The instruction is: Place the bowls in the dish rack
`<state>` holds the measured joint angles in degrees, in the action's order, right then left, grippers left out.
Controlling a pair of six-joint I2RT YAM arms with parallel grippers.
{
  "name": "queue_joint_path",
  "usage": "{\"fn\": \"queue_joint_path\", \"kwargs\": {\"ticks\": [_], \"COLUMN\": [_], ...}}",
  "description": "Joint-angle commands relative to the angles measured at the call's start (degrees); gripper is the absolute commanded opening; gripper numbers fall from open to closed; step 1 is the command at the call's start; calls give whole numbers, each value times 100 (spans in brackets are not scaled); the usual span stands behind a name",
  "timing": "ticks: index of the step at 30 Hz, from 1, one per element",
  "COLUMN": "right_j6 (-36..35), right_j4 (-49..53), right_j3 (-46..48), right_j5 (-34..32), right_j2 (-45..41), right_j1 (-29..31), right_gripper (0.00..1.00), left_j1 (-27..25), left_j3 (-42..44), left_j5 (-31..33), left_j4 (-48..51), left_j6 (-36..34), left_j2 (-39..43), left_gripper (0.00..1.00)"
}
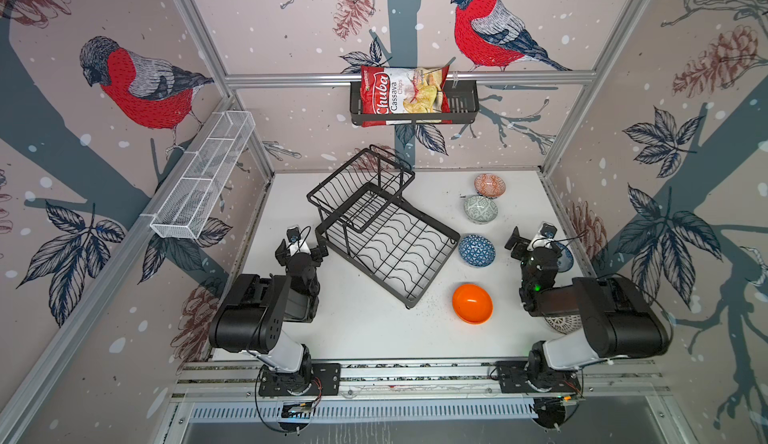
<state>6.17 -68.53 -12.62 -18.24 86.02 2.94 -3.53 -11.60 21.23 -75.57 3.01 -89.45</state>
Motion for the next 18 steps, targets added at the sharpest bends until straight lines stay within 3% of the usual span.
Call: {"fn": "queue_joint_path", "kwargs": {"ticks": [1,6,11,18], "right_j6": [33,-5,231,423], "right_j4": [-185,-190,2210,3187], "right_j3": [-4,-20,-1240,-1846], "right_j5": [-83,-208,-688,-1862], "right_j2": [11,-55,-380,-662], "right_j1": [-3,37,24,444], "right_gripper": [100,99,100,100], "left_j1": [-7,-7,-14,-28], "left_j3": [-17,-19,-18,2], "left_j5": [1,-1,-9,117], "left_j4": [-274,-258,-256,-310], "left_j6": [-46,-54,-54,-34], "left_j2": [-1,-2,-2,22], "left_gripper": [99,99,99,97]}}
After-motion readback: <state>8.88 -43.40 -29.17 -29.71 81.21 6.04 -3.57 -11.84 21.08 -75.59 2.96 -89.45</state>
